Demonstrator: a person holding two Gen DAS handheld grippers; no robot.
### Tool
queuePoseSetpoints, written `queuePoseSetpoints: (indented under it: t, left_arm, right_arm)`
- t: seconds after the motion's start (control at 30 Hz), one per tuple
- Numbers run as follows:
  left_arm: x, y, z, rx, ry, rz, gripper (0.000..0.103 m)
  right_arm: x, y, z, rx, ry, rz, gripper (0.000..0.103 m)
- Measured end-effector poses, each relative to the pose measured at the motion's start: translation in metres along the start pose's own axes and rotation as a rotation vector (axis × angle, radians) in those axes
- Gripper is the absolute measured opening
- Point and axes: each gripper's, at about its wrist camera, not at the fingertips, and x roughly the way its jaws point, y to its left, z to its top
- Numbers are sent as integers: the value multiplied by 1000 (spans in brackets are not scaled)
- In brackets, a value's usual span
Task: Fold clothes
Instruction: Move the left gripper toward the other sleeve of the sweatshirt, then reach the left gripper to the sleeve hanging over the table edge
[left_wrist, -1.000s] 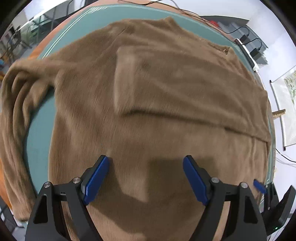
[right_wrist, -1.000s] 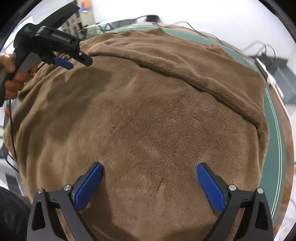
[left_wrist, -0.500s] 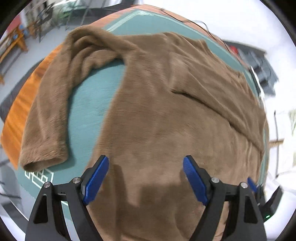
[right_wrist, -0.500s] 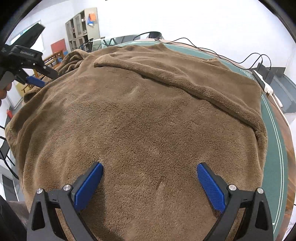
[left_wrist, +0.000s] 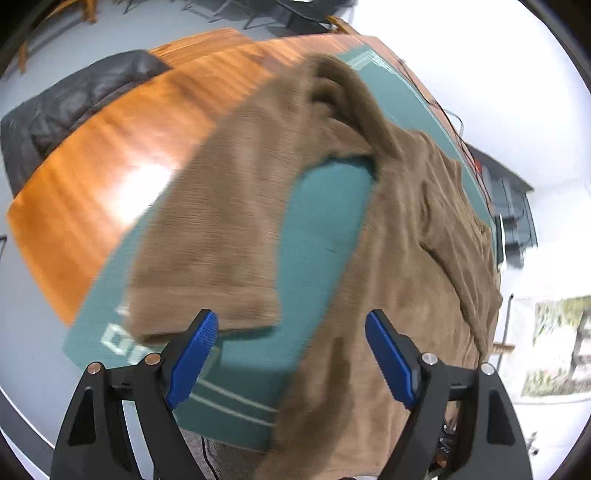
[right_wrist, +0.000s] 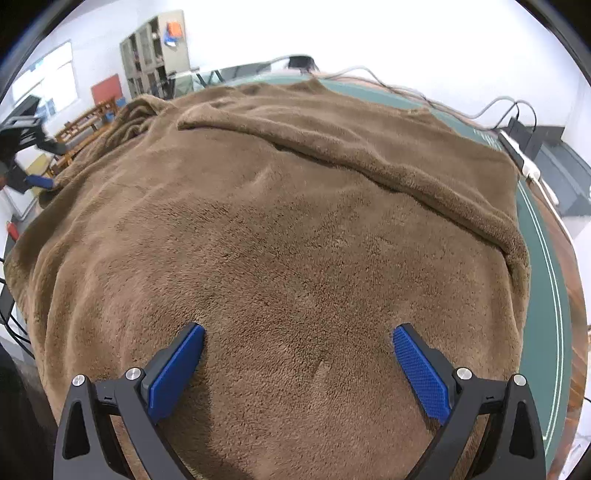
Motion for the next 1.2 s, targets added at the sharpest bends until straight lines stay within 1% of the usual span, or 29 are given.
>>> queuePoseSetpoints:
  t: [0.07, 0.13, 0.2, 0.3, 0.4, 0.5, 0.57, 0.63, 0.7, 0.77, 0.83, 0.87, 0.93, 1.03, 1.13, 1.2]
  left_arm:
    - [2, 19, 6, -46, -5, -26, 85]
    - [6, 30, 10, -91, -1, -76, 85]
    - [8, 40, 14, -121, 14, -129, 85]
    - [10, 43, 18, -109, 49, -172, 85]
    - [14, 37, 21, -65, 84, -180, 85]
    - [17, 37, 25, -50, 116, -198, 85]
    - [15, 40, 26, -56, 138, -233, 85]
    - [12, 38, 25, -37, 150, -258, 85]
    - [8, 31, 21, 18, 162, -283, 85]
    - [6, 24, 14, 62, 191, -326, 85]
    - [9, 20, 8, 75, 221, -373, 85]
    - [12, 19, 7, 70, 228, -386, 85]
    - [19, 21, 6, 28, 234, -397, 85]
    - [36, 29, 11, -70, 244, -437, 85]
    - [46, 38, 15, -158, 227, -437, 85]
    - [51, 42, 18, -214, 218, -449, 85]
  right_arm:
    - [2, 2, 10, 44, 93, -18, 103]
    - [3, 4, 22, 105, 179, -30, 102]
    - [-6, 15, 38, 162, 153, 41, 102]
    - [-17, 42, 67, 177, 78, 91, 102]
    - [-18, 84, 105, 152, 6, 156, 102]
    - [-8, 130, 135, 101, -20, 245, 103]
    - [2, 163, 148, 27, -19, 273, 102]
    - [14, 186, 156, -31, -8, 255, 102]
    - [28, 195, 156, -44, 19, 234, 102]
    - [45, 193, 153, -17, 71, 221, 102]
    - [65, 185, 148, 32, 131, 201, 102]
    - [68, 183, 147, 45, 137, 195, 103]
    - [67, 183, 146, 28, 122, 183, 103]
    - [68, 193, 141, -50, 128, 132, 103]
    - [69, 203, 136, -139, 129, 84, 103]
    - [66, 200, 133, -136, 129, 100, 103]
